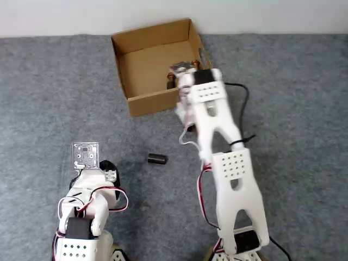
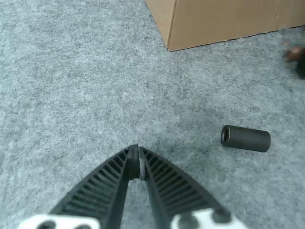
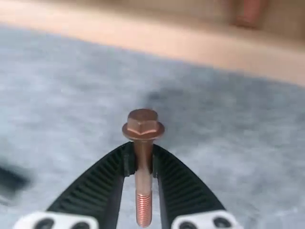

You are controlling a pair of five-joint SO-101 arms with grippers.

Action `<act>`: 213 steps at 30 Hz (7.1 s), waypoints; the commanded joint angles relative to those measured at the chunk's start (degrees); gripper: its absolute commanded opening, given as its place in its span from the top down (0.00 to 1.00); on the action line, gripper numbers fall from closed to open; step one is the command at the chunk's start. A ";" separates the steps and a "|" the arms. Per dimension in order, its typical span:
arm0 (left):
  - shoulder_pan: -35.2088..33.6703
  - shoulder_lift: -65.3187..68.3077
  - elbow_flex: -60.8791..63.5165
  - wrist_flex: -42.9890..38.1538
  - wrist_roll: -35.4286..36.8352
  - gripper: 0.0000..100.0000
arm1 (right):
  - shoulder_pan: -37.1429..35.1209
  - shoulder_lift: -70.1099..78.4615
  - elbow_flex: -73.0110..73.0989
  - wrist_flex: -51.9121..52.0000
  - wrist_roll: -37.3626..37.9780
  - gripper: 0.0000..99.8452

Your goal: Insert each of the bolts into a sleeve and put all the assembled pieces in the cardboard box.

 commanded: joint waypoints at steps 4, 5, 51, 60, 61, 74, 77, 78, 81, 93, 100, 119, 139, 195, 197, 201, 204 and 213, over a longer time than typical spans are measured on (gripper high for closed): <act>-0.53 -0.44 -0.22 -1.67 -0.26 0.99 | -5.76 -2.15 -4.31 2.51 -2.55 0.99; -0.53 -0.44 -0.22 -1.67 -0.26 0.99 | -6.29 -2.15 -4.31 2.51 -2.55 0.98; -10.55 -0.35 -0.22 -5.80 4.57 0.99 | -20.70 -13.93 33.67 -11.21 4.31 0.88; -10.46 -0.18 -0.22 -5.80 4.57 0.99 | -19.82 -15.87 33.49 -9.36 3.78 0.99; -10.46 -0.18 -0.22 -5.80 4.57 0.99 | -19.74 -17.10 33.49 -8.75 3.34 0.99; -2.55 -0.44 -0.84 -7.03 4.40 0.99 | -11.74 -37.93 35.52 2.51 -15.74 0.99; -0.53 -0.09 -5.32 -3.69 4.40 0.99 | -8.13 -45.32 39.65 2.51 -16.97 0.99; 0.70 0.00 -7.08 -2.37 4.48 0.99 | -6.90 -47.96 41.49 2.51 -17.41 0.99; 4.04 0.09 -11.65 1.14 5.19 0.99 | -3.38 -56.57 48.53 2.51 -17.76 0.99; 7.03 29.01 -34.77 4.84 12.57 0.99 | 11.12 -94.37 83.52 -2.68 -18.29 0.99; 14.59 57.23 -55.78 11.52 26.11 0.99 | 15.34 -111.78 93.63 -4.00 -18.55 0.99; 21.54 119.65 -110.11 27.25 32.18 0.82 | 28.79 -129.45 102.86 -1.27 -18.55 0.99; 19.60 160.62 -158.37 42.64 32.26 0.91 | 28.53 -130.07 103.74 -1.54 -18.64 0.99; 26.29 24.70 -59.03 3.16 18.81 1.00 | -5.23 -154.24 117.71 -22.29 -12.66 0.99; 28.48 21.89 -58.77 3.08 18.99 1.00 | -7.25 -154.24 118.33 -23.78 -9.85 0.99; 31.82 18.20 -58.86 -0.18 22.42 1.00 | -9.27 -154.24 118.51 -26.42 -3.16 0.99; 32.09 17.49 -58.77 -2.99 24.79 1.00 | -11.91 -154.24 118.42 -27.12 0.88 0.99; 36.13 17.58 -58.77 -5.71 27.16 1.00 | -16.92 -154.15 118.24 -30.55 5.19 0.99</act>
